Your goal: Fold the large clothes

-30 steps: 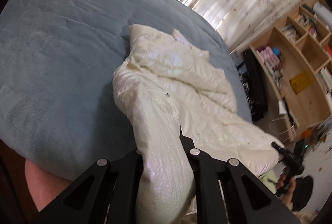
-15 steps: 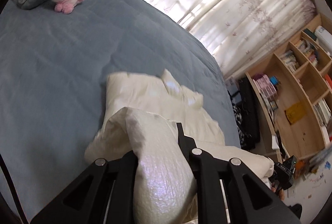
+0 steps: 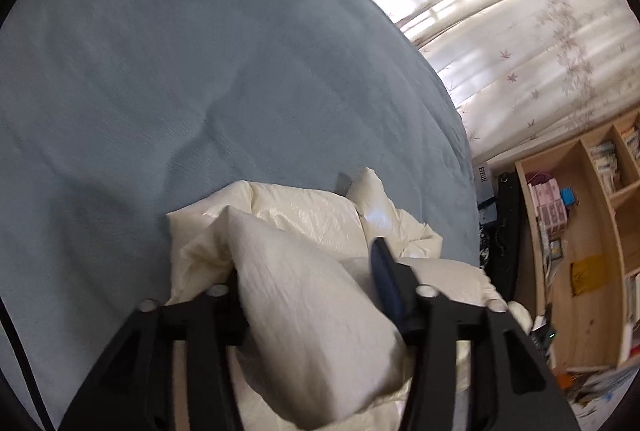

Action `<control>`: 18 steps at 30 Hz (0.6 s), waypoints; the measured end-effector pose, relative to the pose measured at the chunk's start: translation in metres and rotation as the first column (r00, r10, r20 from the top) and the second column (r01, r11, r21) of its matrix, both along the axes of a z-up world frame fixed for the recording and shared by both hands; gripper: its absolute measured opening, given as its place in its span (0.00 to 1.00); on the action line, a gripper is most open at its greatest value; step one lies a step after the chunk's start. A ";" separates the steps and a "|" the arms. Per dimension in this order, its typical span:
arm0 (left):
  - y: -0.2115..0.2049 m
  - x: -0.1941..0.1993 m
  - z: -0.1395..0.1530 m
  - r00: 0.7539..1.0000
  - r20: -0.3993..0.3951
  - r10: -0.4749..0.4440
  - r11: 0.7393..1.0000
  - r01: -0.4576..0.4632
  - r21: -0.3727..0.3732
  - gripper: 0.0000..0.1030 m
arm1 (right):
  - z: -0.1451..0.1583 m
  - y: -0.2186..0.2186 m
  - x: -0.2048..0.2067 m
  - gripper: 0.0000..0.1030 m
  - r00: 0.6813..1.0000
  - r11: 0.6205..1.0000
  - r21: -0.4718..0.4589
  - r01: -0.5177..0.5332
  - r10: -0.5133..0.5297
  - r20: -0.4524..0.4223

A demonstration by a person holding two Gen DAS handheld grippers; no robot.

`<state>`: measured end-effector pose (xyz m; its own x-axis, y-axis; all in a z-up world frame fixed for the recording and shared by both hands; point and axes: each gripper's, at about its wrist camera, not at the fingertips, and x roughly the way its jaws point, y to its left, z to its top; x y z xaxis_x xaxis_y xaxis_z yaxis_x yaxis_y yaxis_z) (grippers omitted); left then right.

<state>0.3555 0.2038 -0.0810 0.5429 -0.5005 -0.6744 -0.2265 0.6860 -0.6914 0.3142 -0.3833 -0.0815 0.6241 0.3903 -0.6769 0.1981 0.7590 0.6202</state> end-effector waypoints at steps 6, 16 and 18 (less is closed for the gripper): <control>-0.004 0.024 -0.003 1.000 -0.016 -0.017 1.000 0.017 -0.023 0.74 | -0.009 0.000 0.007 0.72 0.999 1.000 0.012 -0.029 0.028 0.019; -0.002 0.029 0.046 0.988 0.145 -0.046 0.996 0.034 0.084 0.84 | 0.030 -0.004 0.006 0.95 0.987 0.998 0.024 -0.059 0.055 0.151; -0.002 0.027 0.052 0.983 0.172 -0.069 0.989 0.045 0.138 0.84 | 0.034 -0.005 0.005 0.95 0.985 0.998 -0.025 -0.061 0.065 0.160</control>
